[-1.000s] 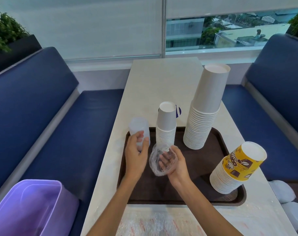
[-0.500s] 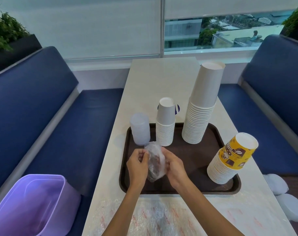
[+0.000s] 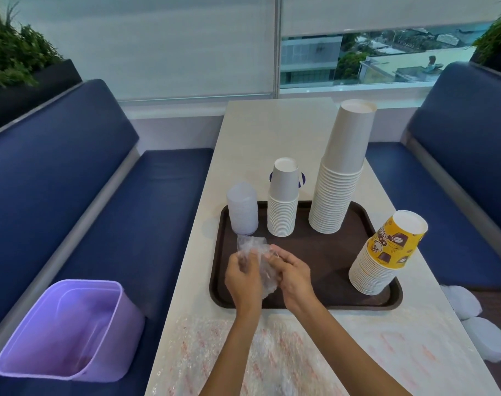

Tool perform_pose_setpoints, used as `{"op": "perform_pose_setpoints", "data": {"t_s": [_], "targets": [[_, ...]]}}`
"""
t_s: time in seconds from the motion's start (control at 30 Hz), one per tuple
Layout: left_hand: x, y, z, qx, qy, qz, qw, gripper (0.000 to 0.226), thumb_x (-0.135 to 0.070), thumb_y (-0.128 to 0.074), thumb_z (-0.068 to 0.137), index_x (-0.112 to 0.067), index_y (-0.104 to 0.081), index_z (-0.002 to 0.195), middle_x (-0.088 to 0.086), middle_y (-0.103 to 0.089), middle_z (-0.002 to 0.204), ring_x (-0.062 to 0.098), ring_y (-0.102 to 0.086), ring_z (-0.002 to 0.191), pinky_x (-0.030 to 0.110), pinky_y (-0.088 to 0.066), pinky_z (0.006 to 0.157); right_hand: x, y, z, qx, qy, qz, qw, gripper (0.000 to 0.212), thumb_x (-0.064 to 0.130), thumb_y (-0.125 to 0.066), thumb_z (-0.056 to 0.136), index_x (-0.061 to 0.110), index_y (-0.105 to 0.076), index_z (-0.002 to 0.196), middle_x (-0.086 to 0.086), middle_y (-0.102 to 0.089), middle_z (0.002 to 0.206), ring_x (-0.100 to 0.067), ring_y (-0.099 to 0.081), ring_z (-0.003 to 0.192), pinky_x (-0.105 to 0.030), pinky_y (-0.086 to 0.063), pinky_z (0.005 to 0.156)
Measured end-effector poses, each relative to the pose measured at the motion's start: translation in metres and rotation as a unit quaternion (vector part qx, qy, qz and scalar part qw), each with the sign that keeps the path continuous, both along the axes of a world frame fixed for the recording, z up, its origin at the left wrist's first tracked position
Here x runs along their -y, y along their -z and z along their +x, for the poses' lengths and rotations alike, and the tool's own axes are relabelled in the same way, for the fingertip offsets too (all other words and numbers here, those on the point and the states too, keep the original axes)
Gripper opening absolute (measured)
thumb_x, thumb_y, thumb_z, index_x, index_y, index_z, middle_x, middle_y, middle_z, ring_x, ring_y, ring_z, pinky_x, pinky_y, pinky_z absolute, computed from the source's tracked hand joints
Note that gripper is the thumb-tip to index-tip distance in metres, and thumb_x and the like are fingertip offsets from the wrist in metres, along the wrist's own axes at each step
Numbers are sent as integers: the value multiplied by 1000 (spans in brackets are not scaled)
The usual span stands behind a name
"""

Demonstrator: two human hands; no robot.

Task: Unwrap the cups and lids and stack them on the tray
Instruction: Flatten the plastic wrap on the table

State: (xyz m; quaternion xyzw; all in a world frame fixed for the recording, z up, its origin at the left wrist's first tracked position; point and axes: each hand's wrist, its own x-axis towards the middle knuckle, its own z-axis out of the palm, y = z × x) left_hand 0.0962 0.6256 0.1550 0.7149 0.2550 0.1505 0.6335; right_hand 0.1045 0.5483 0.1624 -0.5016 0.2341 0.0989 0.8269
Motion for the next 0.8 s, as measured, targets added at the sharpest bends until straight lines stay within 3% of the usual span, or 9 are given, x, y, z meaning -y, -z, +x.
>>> {"op": "perform_pose_setpoints", "data": {"t_s": [0.1,0.27,0.33,0.43,0.53,0.7,0.8], "targets": [[-13,-3,-1,22,-52,9,998,15,-22,-54,95,-10,-55,85,-7,-56,74,11,-52,70,8,-39,58,11,-4,-5,9,5,17,1000,21,7,-67,85,4,-68,106,-7,-74,87,-14,-69,74,-25,-56,64],[-32,-9,-3,32,-83,-10,996,15,-20,-51,97,-8,-53,88,-5,-54,78,8,-50,71,15,-42,60,18,-5,-12,13,17,19,1000,20,30,-64,87,10,-65,87,-5,-67,81,-15,-62,73,-29,-52,70],[-37,-11,-4,33,-85,-25,996,18,-23,-51,97,-9,-51,85,-2,-55,77,11,-50,69,15,-41,58,17,-8,-14,17,-2,16,1000,28,41,-59,89,13,-65,92,-3,-68,85,-13,-62,74,-26,-51,68],[-41,-15,-8,30,-83,-28,996,20,-27,-51,97,-8,-50,91,5,-58,85,16,-54,76,14,-42,56,13,-13,-20,40,-75,-9,996,32,34,-61,89,13,-64,112,6,-70,85,-2,-63,65,-20,-49,65],[-48,-18,-11,25,-87,-37,995,21,-29,-50,97,-8,-50,98,5,-60,89,16,-60,76,11,-45,52,12,-12,-25,48,-116,-45,991,35,23,-66,87,6,-64,118,-1,-72,99,-5,-66,79,-15,-50,64],[-62,-24,-17,17,-72,-60,995,18,-23,-52,97,-5,-51,98,2,-53,63,3,-52,46,10,-39,42,30,-17,-23,39,-86,-55,994,22,20,-69,83,8,-69,101,1,-70,80,-3,-64,63,-14,-50,59],[-70,-22,-20,-8,-84,-86,993,22,-27,-54,96,-5,-53,93,0,-49,62,8,-49,52,17,-41,49,43,-22,-18,40,-26,16,999,35,33,-65,84,11,-61,111,-4,-65,87,-12,-62,73,-24,-51,72]]}}
